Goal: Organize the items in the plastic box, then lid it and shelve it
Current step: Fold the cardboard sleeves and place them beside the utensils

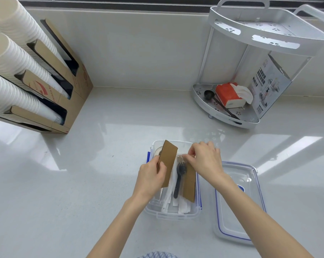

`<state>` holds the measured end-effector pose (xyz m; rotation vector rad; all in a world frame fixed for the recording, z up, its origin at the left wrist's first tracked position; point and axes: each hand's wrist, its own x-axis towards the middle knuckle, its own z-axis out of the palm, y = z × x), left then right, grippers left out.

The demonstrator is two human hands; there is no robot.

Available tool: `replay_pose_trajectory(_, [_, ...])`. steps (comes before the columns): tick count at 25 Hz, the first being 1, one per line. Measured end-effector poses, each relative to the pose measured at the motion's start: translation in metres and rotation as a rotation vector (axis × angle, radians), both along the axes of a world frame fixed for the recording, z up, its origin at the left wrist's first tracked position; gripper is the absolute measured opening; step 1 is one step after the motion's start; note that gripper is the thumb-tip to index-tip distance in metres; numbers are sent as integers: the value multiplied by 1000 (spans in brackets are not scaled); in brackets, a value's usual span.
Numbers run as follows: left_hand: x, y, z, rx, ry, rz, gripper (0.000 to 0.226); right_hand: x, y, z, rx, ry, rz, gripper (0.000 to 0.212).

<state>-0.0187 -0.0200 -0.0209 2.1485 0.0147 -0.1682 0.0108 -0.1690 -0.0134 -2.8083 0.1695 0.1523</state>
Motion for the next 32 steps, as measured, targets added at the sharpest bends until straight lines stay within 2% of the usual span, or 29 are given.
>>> replay_pose_trajectory(4, [0,-1,1,-15,-1,2,34,-3,-6,5,156,35,-95,30])
replay_pose_trajectory(7, [-1,0,5,-19,-18,18,32,-6,-10,9,220,-7,-114,30])
replay_pose_trajectory(10, [-1,1,9,-26,-25,37,40,-4,-16,16,284,-51,-119,27])
replay_pose_trajectory(13, [3,5,7,-33,-15,58,34,-1,-21,27,386,-160,-106,22])
replay_pose_trajectory(19, [4,12,8,-260,180,96,29,-2,-27,46,662,-119,-79,24])
replay_pose_trajectory(24, [-1,12,14,-462,313,79,27,-4,-26,38,792,64,-78,19])
replay_pose_trajectory(27, [-4,14,18,-486,274,71,28,-6,-25,36,800,92,-93,17])
replay_pose_trajectory(32, [-7,12,15,-214,-11,2,31,-6,-16,37,819,105,-113,10])
